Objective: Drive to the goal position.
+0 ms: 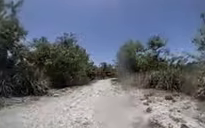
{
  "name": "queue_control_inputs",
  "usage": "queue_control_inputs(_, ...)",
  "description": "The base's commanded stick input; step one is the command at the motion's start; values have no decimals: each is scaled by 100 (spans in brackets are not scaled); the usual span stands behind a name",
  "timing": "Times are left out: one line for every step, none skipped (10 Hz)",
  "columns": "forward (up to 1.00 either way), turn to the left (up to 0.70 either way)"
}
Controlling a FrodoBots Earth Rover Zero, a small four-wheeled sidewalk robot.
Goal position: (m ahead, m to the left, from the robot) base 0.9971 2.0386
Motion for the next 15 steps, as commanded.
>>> queue_control_inputs(30, 0)
queue_control_inputs(30, 0)
queue_control_inputs(30, 0)
queue_control_inputs(30, 0)
queue_control_inputs(30, 0)
queue_control_inputs(30, 0)
queue_control_inputs(30, 0)
queue_control_inputs(30, 0)
queue_control_inputs(30, 0)
queue_control_inputs(30, 0)
queue_control_inputs(30, 35)
queue_control_inputs(30, 75)
queue_control_inputs(30, 46)
queue_control_inputs(30, 17)
queue_control_inputs(30, 0)
